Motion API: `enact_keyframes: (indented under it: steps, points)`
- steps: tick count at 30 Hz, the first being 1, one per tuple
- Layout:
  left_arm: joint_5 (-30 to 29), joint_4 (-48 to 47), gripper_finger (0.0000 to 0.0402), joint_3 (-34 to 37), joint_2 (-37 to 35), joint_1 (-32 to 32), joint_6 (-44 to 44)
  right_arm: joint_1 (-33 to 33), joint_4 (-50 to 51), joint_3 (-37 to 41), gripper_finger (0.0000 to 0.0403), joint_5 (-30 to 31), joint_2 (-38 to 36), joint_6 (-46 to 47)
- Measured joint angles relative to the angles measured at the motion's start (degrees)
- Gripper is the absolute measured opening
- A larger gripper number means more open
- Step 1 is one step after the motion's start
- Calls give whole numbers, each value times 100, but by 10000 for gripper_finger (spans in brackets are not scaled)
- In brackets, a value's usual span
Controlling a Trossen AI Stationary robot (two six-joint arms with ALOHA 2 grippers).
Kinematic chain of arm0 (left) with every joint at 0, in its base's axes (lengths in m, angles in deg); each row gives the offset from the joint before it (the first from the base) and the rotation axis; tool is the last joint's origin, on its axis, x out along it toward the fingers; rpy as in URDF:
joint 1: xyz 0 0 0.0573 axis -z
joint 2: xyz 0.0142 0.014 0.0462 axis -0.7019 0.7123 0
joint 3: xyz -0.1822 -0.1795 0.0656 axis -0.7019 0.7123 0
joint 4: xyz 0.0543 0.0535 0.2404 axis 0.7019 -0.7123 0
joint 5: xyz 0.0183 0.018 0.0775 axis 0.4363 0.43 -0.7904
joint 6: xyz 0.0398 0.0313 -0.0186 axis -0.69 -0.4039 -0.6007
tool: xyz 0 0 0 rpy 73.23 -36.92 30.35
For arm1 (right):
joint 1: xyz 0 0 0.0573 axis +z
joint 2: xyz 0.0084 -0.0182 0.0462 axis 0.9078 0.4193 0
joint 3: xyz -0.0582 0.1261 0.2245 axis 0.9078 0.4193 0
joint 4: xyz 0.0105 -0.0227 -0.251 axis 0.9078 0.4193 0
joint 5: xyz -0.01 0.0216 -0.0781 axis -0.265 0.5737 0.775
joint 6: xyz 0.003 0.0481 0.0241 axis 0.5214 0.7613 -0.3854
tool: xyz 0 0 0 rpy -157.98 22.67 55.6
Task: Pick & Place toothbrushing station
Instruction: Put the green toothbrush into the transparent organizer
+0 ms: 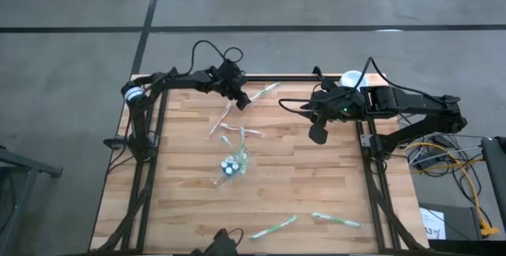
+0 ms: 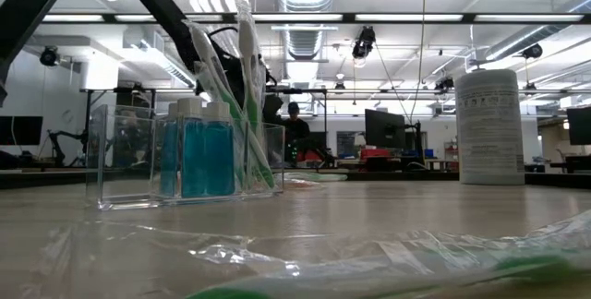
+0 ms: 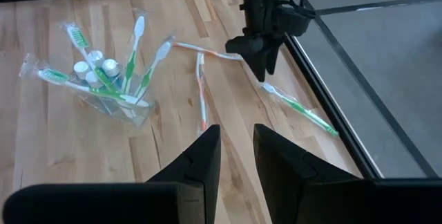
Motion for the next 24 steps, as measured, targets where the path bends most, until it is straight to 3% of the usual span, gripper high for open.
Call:
enact_keyframes:
  steps: [14, 24]
  points:
    - [-42, 1864, 204, 1018, 0, -6, 690, 0, 0, 0, 82, 2, -1, 2]
    - [-101, 1833, 204, 1104, 0, -9, 1151, -4, 0, 1, 82, 1, -1, 1]
